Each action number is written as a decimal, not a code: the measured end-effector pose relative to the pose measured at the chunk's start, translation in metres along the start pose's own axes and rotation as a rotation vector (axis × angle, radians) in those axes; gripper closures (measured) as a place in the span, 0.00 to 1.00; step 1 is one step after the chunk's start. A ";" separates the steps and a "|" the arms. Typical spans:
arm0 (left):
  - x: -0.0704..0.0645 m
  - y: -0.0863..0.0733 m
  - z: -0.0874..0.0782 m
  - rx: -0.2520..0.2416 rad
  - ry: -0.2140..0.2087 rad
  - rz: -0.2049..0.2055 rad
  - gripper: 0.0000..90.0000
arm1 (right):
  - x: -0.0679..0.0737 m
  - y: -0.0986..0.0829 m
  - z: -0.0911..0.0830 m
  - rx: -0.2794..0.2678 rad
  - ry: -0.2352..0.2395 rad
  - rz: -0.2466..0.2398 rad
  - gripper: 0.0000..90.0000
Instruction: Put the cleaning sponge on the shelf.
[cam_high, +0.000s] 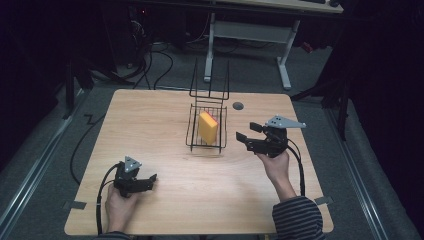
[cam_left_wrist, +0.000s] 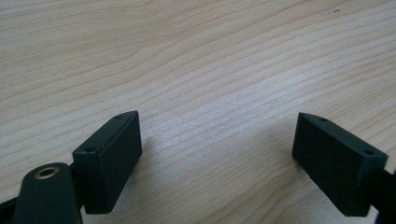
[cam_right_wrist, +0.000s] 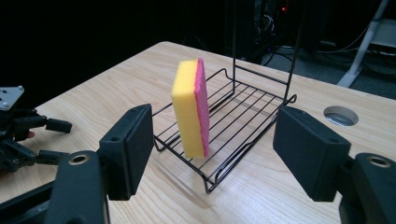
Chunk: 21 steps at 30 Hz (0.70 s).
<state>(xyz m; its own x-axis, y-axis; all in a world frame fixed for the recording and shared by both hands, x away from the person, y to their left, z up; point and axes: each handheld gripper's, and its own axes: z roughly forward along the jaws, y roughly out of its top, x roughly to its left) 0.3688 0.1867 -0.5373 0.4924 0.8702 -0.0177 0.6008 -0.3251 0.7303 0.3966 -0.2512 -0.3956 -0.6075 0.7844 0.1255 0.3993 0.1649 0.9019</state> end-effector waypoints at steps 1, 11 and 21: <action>0.000 0.000 0.000 0.000 0.000 0.000 0.18 | 0.000 0.000 -0.001 0.010 -0.005 -0.003 0.33; 0.000 0.000 0.000 0.000 0.000 0.000 0.18 | -0.002 -0.009 -0.023 0.003 -0.022 0.007 0.35; 0.000 0.000 0.000 0.000 0.000 0.000 0.18 | -0.008 -0.019 -0.037 -0.009 -0.036 0.026 0.35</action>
<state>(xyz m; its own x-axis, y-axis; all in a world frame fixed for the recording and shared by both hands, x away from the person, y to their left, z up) 0.3689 0.1867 -0.5373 0.4923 0.8703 -0.0173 0.6007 -0.3253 0.7303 0.3684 -0.2825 -0.3980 -0.5719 0.8092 0.1347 0.4086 0.1387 0.9021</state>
